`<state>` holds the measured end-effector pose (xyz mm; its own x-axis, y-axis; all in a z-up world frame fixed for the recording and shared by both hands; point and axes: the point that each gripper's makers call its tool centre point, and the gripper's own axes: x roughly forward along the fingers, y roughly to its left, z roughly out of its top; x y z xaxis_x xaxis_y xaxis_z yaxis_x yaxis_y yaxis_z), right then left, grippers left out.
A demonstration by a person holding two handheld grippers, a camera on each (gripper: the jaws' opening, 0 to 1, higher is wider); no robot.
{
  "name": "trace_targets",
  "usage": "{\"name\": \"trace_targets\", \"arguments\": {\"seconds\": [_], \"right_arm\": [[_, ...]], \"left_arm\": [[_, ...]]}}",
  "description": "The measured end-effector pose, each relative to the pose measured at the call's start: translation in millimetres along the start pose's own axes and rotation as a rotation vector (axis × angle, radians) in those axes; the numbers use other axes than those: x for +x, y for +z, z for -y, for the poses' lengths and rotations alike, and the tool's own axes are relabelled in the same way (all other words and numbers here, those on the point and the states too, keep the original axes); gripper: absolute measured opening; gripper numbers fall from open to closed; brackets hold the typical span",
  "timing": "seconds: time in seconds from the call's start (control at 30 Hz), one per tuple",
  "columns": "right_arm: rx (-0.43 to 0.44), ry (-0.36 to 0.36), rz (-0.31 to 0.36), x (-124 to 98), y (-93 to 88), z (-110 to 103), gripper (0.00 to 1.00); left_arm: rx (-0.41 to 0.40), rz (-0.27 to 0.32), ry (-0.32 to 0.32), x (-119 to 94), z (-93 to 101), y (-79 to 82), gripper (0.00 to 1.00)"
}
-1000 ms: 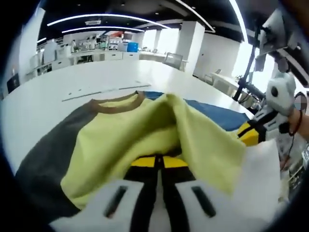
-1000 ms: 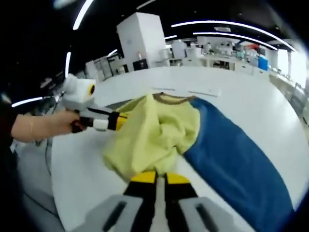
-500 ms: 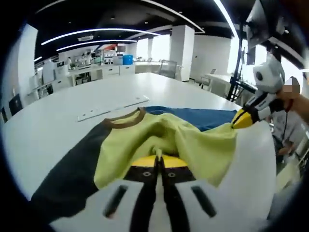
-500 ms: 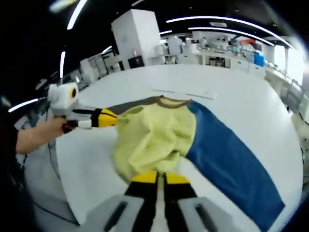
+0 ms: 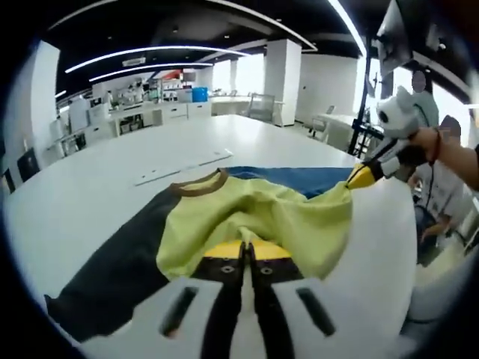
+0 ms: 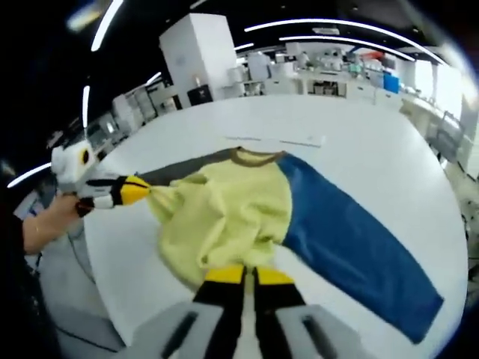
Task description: Fold the garment on the visible template until the final outline fits inside the template.
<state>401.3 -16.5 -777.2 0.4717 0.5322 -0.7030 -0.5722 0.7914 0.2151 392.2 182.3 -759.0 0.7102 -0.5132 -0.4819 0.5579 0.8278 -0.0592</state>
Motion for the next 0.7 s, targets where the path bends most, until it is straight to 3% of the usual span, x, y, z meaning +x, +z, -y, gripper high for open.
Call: {"name": "trace_targets", "arguments": {"seconds": [0.27,0.5,0.53,0.7], "right_arm": [[0.012,-0.031,-0.029,23,0.1,11,0.0],[-0.009,-0.048,-0.056,30,-7.4,10,0.0],[-0.026,-0.057,-0.055,36,-5.0,20,0.0],[-0.057,-0.116,-0.056,23,-7.9,18,0.16]], "left_arm": [[0.007,-0.014,0.013,-12,5.1,-11.9,0.0],[-0.001,-0.028,0.031,-19,2.6,-20.6,0.0],[-0.006,-0.031,0.033,-19,2.7,-22.2,0.0],[-0.017,-0.031,0.042,-21,1.5,-22.9,0.0]]}}
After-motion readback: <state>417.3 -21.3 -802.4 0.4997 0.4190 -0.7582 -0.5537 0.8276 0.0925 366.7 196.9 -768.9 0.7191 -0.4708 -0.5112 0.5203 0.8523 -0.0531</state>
